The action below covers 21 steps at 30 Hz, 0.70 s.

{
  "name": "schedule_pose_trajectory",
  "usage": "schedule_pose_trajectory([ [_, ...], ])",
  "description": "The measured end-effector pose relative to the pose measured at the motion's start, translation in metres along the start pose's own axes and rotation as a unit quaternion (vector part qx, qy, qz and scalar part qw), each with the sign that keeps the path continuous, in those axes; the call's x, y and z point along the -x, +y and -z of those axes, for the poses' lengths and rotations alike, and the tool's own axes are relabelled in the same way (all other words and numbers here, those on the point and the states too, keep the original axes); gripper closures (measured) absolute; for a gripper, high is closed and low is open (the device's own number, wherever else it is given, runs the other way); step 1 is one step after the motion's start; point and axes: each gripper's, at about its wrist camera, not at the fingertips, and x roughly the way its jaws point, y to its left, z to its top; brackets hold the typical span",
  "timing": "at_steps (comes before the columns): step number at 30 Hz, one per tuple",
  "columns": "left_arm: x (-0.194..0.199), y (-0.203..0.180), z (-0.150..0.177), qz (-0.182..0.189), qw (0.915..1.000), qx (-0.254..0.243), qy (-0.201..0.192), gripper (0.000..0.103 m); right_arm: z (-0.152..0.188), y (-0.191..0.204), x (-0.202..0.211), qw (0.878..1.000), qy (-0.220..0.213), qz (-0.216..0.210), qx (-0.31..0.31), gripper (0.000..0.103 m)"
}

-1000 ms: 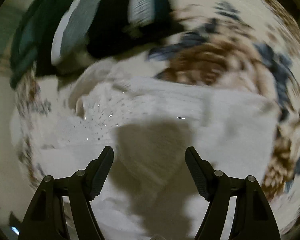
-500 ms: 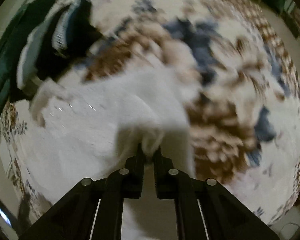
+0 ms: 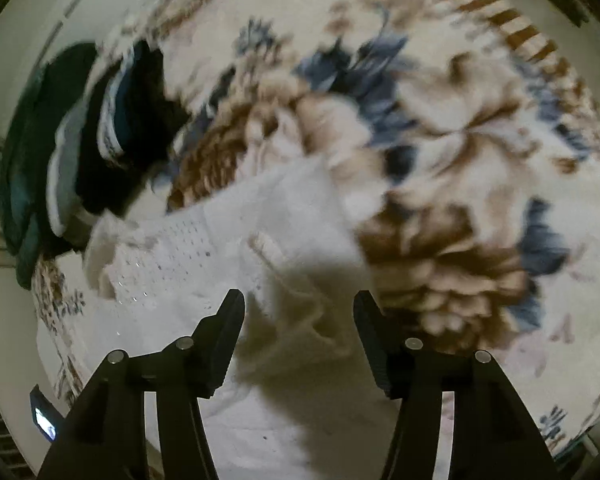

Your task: Fold small clothes

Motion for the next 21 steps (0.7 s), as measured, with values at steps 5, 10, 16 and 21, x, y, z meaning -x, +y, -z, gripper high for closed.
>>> schedule_pose_trajectory([
  [5, -0.006, -0.001, 0.001, 0.009, 0.9999, -0.014, -0.001, 0.018, 0.02, 0.024, 0.014, 0.993, -0.046, 0.077, 0.071, 0.095],
  [10, -0.015, -0.001, -0.006, 0.028, 0.9995, -0.017, 0.002, 0.018, 0.022, -0.01, 0.024, 0.992, -0.039, 0.115, 0.031, 0.096],
  [16, -0.022, 0.002, -0.015, 0.042, 0.9985, -0.034, 0.003, 0.018, 0.016, -0.031, 0.002, 0.994, 0.006, 0.109, -0.021, 0.071],
  [21, 0.006, 0.009, -0.008, 0.058, 0.997, -0.045, -0.026, 0.018, 0.017, -0.024, 0.036, 0.995, -0.019, 0.1, -0.017, 0.045],
])
